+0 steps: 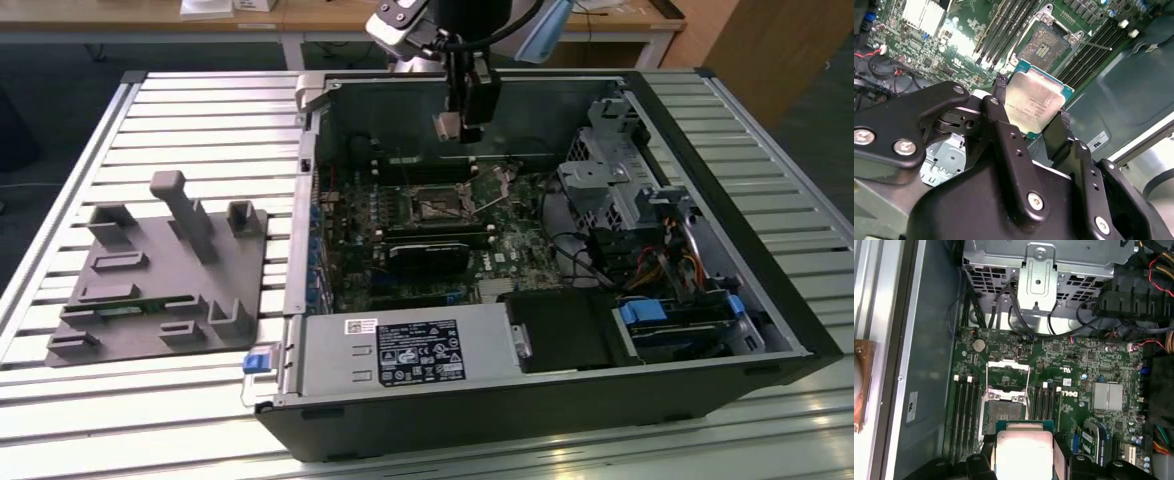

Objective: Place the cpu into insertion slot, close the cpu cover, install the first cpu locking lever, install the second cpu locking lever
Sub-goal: 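Place the cpu into insertion slot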

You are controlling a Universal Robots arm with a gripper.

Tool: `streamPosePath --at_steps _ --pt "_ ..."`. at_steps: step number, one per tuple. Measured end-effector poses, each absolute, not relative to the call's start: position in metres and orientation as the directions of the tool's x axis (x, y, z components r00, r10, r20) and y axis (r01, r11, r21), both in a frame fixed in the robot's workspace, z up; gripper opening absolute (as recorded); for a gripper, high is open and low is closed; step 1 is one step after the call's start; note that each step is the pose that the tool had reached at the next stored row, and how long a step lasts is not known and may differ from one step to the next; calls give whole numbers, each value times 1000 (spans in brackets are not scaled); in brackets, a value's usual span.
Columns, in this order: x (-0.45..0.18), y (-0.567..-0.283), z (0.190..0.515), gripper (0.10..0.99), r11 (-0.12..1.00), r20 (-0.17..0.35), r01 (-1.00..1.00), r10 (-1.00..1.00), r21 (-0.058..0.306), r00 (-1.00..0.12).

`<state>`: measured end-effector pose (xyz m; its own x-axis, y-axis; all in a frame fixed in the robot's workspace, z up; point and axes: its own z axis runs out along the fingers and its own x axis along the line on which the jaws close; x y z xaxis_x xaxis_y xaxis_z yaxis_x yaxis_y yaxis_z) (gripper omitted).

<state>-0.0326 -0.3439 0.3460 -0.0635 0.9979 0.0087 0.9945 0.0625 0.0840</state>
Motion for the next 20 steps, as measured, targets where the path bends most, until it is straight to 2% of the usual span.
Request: streamPosePath --at_steps 20 --pt "-33 -338 330 541 58 7 995 998 83 -59"
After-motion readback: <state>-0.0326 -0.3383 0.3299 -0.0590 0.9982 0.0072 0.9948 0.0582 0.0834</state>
